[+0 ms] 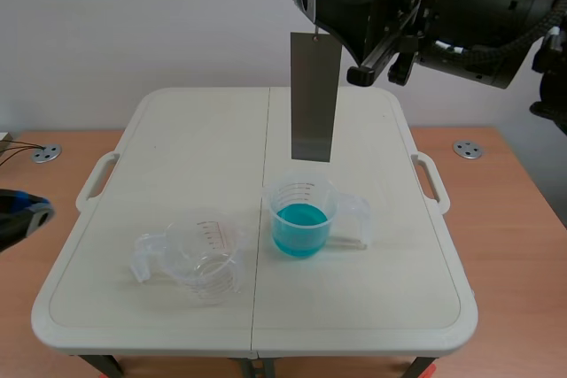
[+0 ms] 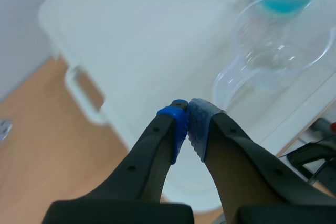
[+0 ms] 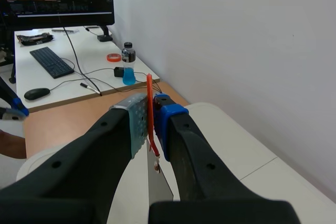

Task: Hold the metal plate by the orange handle, dip it into the blue solution, take it out and point at it, then put the plate back in the beaker on the left.
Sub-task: 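Raise the plate and point at it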

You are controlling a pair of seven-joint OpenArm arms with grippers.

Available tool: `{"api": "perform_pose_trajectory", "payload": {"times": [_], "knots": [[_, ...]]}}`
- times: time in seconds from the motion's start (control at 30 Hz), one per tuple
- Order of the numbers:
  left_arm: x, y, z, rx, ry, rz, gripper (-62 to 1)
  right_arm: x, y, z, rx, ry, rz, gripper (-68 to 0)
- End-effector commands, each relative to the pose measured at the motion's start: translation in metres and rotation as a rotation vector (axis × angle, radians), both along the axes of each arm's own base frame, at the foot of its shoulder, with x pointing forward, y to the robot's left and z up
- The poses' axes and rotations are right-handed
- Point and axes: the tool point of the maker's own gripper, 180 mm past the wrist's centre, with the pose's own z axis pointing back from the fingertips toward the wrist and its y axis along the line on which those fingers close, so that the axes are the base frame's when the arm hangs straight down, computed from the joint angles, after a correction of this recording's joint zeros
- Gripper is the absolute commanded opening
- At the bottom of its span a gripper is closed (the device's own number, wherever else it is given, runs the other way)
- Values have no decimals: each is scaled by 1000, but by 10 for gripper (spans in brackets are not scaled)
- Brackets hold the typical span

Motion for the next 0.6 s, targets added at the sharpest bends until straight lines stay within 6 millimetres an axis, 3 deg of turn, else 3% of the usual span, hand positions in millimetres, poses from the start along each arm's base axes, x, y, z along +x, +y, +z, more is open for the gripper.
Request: {"api": "perform_pose_trajectory", "payload": {"times": [0.0, 0.3, 0.57], "knots": [[4, -16, 3, -38, -12, -22, -577, -2, 0, 18, 24, -47, 17, -662], [23, -98, -7, -107, 4, -146, -577, -2, 0, 18, 25, -47, 17, -662], [39, -155, -9, -119, -36, -198, -577, -2, 0, 18, 24, -47, 17, -662]]}}
